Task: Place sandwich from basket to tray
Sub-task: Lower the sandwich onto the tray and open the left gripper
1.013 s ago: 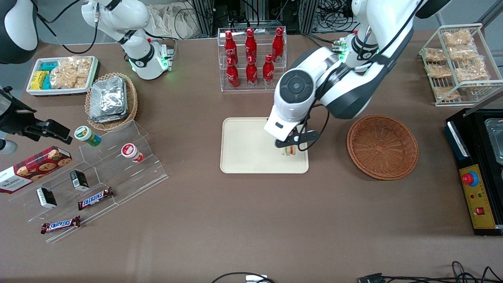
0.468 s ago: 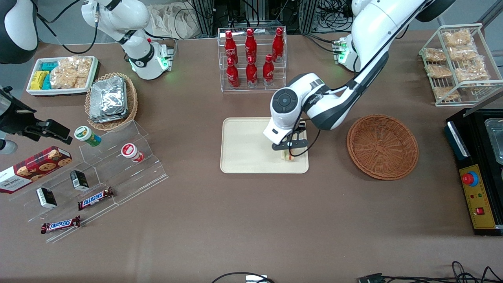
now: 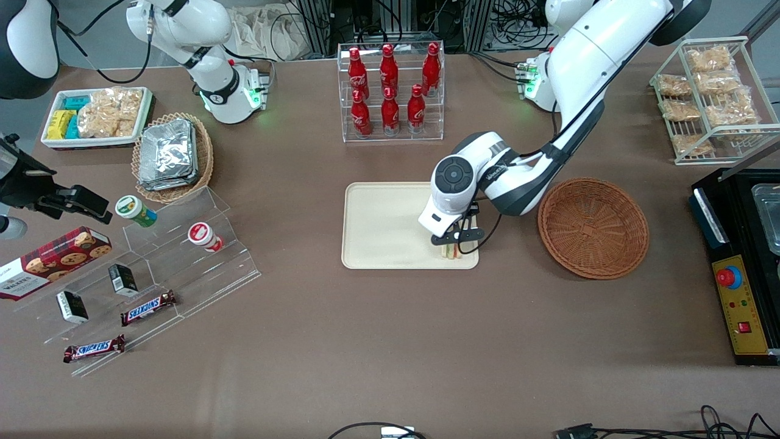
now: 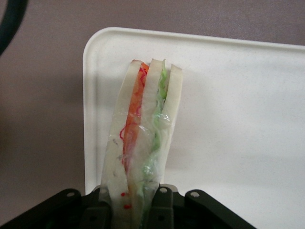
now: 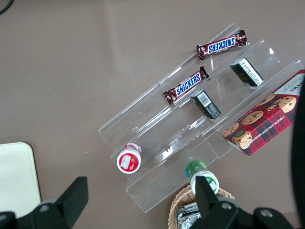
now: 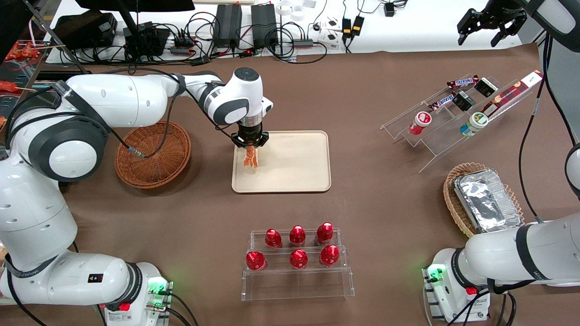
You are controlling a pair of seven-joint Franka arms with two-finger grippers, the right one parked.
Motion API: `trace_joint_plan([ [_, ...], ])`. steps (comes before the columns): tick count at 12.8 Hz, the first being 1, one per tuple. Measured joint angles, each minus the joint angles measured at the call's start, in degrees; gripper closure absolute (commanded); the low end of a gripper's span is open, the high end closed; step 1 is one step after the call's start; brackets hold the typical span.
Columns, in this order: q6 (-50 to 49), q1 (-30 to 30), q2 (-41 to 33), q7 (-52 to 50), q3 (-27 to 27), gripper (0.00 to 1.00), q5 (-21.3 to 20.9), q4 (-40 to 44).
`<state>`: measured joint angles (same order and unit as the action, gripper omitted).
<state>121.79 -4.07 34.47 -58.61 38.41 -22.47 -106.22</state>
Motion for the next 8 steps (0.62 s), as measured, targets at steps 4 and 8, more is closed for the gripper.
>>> trace_joint_plan([
  [4,0.04,-0.01,0.27,-0.62,0.00,0.00,0.00,0.00],
  [8,-0.47,0.02,0.20,-1.40,0.03,0.00,0.02,0.30],
])
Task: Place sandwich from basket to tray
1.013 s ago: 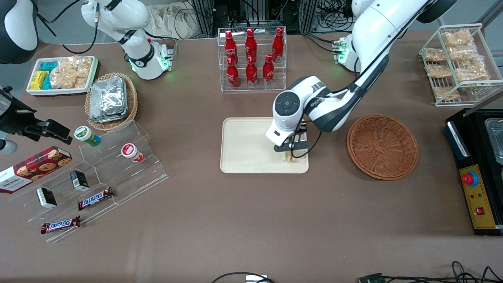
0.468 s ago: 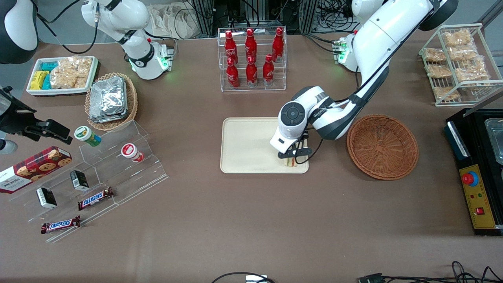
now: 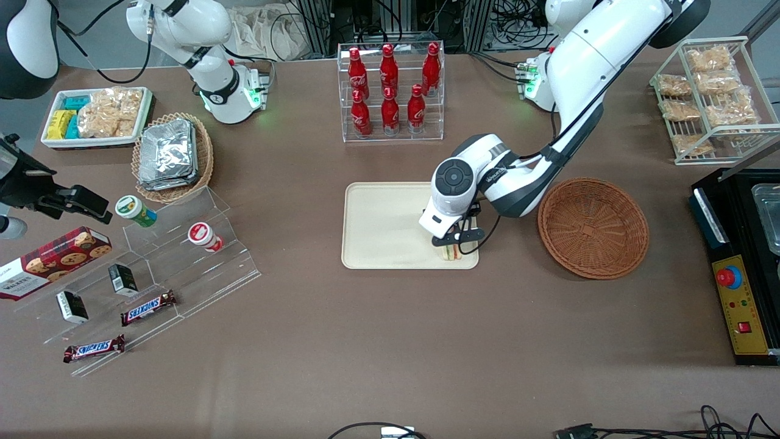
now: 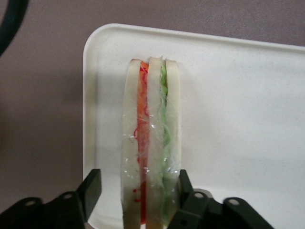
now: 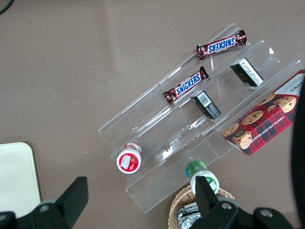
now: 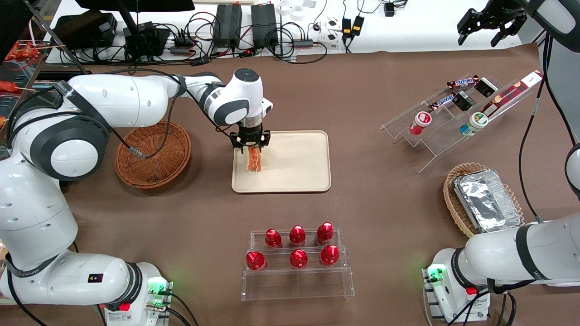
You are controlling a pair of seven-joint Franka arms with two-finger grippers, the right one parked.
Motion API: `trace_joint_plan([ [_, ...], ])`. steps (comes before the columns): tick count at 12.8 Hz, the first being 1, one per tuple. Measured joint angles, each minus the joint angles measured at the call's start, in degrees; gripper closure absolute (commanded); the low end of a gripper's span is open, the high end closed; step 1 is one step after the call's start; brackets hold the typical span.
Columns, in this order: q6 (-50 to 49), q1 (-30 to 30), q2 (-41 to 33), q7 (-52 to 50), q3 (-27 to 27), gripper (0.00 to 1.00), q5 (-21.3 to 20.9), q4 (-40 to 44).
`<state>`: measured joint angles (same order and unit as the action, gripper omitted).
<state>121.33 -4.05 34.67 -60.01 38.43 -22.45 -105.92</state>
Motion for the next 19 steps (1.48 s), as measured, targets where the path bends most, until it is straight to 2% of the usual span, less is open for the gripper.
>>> trace_joint_plan([
  [2,-3.18,0.16,-0.84,-0.25,0.20,0.00,0.90,1.89],
  [4,-9.49,0.87,-3.61,0.00,0.36,0.00,4.86,6.08],
  [7,-19.92,2.69,-10.09,5.10,0.44,0.00,8.01,12.70],
  [11,-29.38,6.25,-17.63,13.97,-1.08,0.00,10.41,16.12],
  [13,-31.61,6.04,-21.69,20.31,-5.49,0.00,13.61,16.30],
  [15,-33.28,5.37,-25.54,28.52,-12.12,0.00,16.22,16.26],
  [19,-33.93,0.87,-29.76,42.45,-27.29,0.00,18.38,16.02],
])
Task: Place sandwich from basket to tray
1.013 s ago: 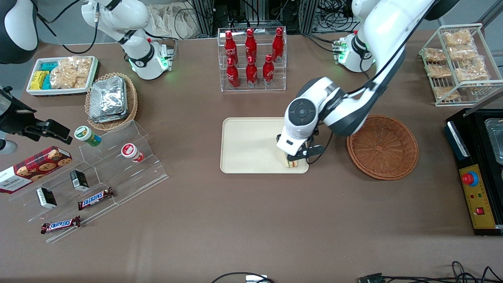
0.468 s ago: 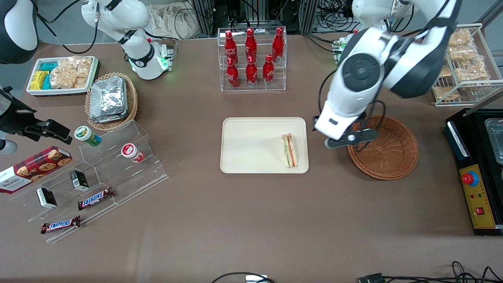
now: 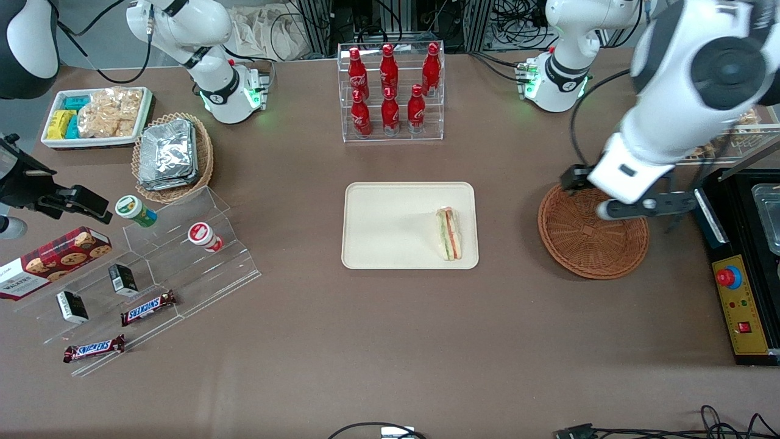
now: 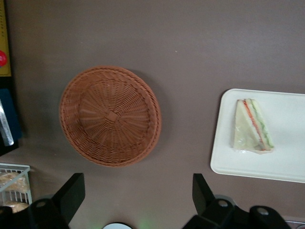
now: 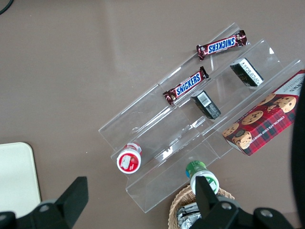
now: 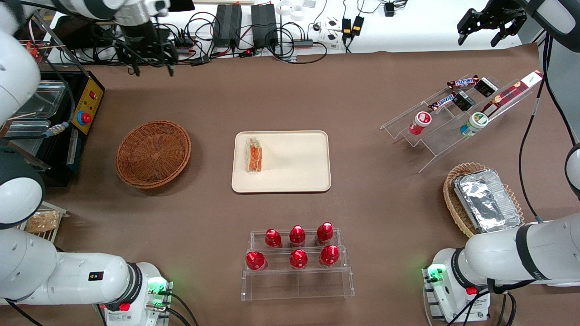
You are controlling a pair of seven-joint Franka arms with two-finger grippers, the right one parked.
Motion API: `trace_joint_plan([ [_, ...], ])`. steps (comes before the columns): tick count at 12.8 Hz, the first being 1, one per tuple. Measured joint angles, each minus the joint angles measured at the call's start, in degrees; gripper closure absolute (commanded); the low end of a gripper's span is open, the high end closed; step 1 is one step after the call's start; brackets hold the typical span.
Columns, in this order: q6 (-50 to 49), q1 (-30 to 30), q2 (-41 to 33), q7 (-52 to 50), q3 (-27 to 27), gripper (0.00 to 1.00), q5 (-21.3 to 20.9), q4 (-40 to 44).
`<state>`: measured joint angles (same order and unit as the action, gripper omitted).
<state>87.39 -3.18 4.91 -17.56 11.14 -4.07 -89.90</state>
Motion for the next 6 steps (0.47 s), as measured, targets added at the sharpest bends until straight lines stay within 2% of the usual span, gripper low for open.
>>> trace_joint_plan([
  [3,0.06,-0.90,-1.53,6.52,-7.50,0.00,1.85,-0.43],
  [6,0.13,-1.09,-3.22,9.84,-11.45,0.00,2.43,-1.59],
])
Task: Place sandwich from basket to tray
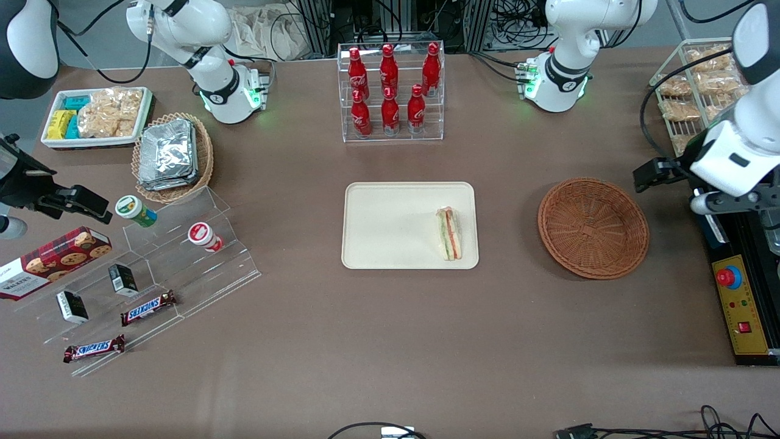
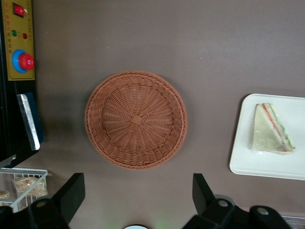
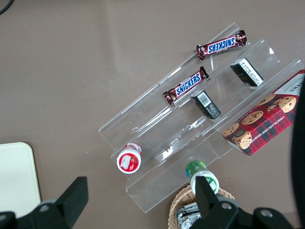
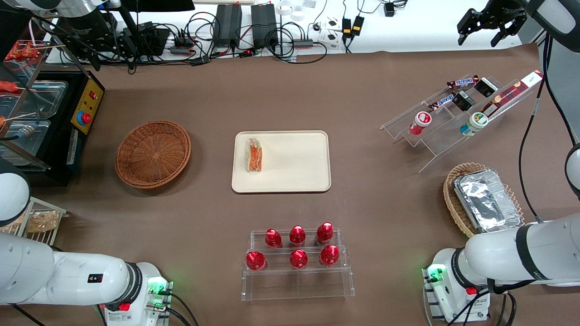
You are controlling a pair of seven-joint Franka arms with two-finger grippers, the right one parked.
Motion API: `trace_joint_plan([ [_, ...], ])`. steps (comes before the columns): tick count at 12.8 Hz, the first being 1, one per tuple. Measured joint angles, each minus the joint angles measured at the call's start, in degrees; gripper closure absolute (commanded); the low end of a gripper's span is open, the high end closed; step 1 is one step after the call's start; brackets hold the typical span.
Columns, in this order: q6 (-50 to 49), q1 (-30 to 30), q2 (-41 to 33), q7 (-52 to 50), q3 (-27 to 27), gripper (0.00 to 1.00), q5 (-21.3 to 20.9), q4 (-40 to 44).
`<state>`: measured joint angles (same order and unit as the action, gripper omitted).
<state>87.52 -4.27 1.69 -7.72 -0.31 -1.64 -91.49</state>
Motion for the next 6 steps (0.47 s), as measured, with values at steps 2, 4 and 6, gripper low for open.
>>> trace_joint_plan([
  [2,0.00,-0.35,-0.34,1.60,-2.01,0.00,0.02,-0.04],
  [4,0.00,-0.40,-0.46,1.82,-2.62,0.00,0.02,-0.04],
  [6,0.01,-0.38,-0.46,1.81,-2.63,0.00,0.02,-0.04],
])
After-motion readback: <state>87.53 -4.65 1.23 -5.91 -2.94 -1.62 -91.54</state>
